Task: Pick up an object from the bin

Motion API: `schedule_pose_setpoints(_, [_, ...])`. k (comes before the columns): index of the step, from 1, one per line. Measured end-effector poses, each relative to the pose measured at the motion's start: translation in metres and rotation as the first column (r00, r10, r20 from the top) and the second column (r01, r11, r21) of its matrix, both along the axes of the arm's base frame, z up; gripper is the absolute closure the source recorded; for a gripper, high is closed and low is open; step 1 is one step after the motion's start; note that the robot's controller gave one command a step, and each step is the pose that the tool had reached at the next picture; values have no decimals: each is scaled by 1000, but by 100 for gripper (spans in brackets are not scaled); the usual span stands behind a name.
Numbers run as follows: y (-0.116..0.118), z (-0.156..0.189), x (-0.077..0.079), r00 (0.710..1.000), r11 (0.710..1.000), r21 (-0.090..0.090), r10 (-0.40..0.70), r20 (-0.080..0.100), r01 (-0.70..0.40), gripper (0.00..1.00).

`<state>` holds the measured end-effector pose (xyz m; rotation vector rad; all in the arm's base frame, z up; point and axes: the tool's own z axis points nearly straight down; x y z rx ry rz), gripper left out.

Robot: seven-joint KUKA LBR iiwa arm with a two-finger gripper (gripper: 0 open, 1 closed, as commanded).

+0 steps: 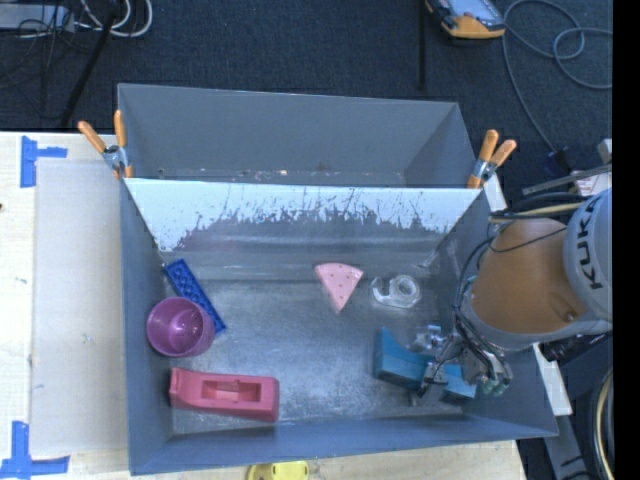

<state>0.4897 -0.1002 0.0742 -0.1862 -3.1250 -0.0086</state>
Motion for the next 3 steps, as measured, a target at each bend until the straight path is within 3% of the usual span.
schedule_pose_setpoints(1, [0,19,-2,1000,1000,0,0,-7,0,100])
schedule_pose_setpoints(3, [-1,55,0,1000,1000,-5,0,9,0,100])
